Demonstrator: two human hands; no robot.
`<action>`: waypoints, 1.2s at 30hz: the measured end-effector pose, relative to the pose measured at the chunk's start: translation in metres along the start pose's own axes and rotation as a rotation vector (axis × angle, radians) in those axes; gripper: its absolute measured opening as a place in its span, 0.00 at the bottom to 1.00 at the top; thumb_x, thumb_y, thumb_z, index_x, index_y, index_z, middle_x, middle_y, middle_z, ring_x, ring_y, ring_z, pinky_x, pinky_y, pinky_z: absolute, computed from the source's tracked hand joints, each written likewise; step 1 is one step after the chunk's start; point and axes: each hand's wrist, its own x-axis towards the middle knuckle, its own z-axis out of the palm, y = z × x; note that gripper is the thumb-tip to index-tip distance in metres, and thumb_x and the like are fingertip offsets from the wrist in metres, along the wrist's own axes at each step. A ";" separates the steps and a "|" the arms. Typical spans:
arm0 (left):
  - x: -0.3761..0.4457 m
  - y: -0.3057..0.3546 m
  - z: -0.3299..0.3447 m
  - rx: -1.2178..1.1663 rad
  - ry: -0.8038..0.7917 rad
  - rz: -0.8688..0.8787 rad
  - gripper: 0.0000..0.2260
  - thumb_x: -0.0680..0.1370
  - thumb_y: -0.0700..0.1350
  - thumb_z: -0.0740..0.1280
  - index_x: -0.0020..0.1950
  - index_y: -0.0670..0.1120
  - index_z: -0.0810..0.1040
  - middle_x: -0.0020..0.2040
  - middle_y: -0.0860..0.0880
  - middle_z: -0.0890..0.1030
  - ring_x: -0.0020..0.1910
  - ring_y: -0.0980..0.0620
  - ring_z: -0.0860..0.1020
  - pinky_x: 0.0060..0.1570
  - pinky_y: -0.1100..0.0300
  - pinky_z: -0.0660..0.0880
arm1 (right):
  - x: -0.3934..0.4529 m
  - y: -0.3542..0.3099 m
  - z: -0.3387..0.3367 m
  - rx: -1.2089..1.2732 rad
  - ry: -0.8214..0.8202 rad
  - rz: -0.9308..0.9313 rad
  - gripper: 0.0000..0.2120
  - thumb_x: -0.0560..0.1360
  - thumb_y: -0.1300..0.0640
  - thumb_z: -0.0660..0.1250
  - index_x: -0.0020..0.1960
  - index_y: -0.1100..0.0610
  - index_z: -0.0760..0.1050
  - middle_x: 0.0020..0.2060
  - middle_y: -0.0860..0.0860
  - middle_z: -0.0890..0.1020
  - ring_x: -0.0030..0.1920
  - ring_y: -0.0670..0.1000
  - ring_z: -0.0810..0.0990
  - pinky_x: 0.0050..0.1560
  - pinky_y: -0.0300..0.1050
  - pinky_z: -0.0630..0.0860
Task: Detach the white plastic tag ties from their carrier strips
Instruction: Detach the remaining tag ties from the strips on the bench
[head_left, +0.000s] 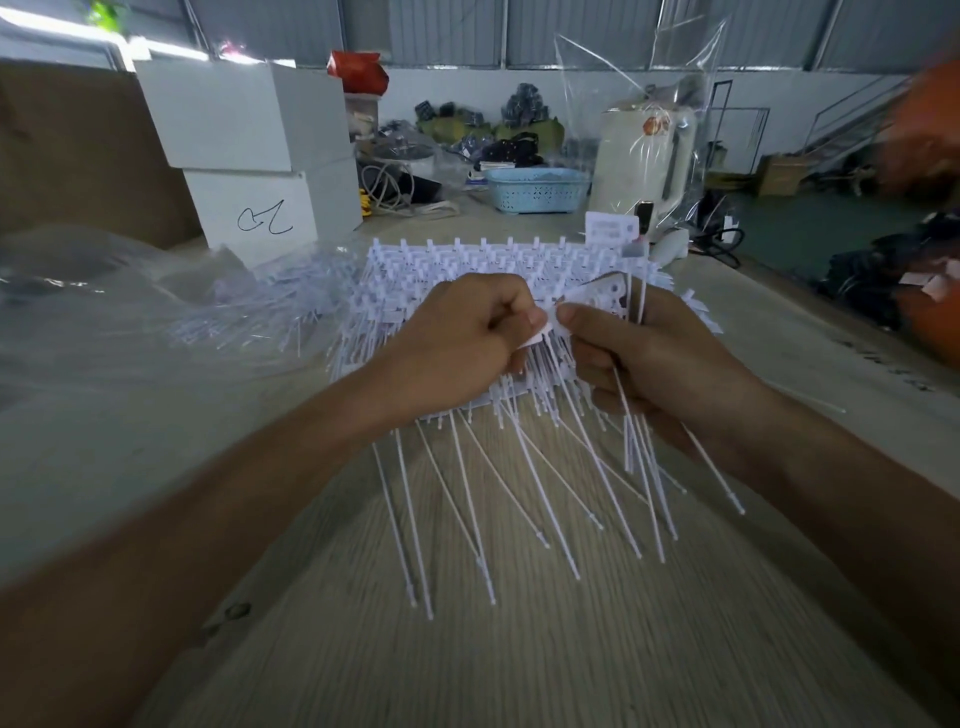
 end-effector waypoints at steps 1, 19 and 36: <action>0.000 0.001 0.000 -0.031 0.006 -0.018 0.12 0.83 0.46 0.65 0.41 0.44 0.78 0.28 0.55 0.80 0.27 0.54 0.75 0.31 0.64 0.70 | -0.001 0.000 -0.001 -0.041 -0.005 -0.039 0.11 0.82 0.58 0.65 0.41 0.54 0.70 0.25 0.49 0.68 0.23 0.47 0.62 0.24 0.38 0.59; -0.003 0.008 -0.018 -0.603 -0.217 -0.122 0.13 0.77 0.38 0.63 0.33 0.42 0.72 0.24 0.51 0.65 0.25 0.53 0.60 0.33 0.56 0.55 | 0.001 -0.011 -0.014 -0.746 -0.016 -0.423 0.10 0.81 0.55 0.65 0.54 0.63 0.72 0.40 0.47 0.78 0.40 0.48 0.77 0.42 0.44 0.73; -0.003 -0.002 -0.016 -0.221 -0.180 -0.043 0.09 0.82 0.39 0.65 0.56 0.52 0.79 0.36 0.54 0.81 0.34 0.49 0.82 0.50 0.42 0.79 | 0.006 -0.006 -0.013 -0.547 0.125 -0.134 0.13 0.83 0.49 0.61 0.57 0.57 0.76 0.33 0.52 0.85 0.33 0.46 0.83 0.42 0.47 0.76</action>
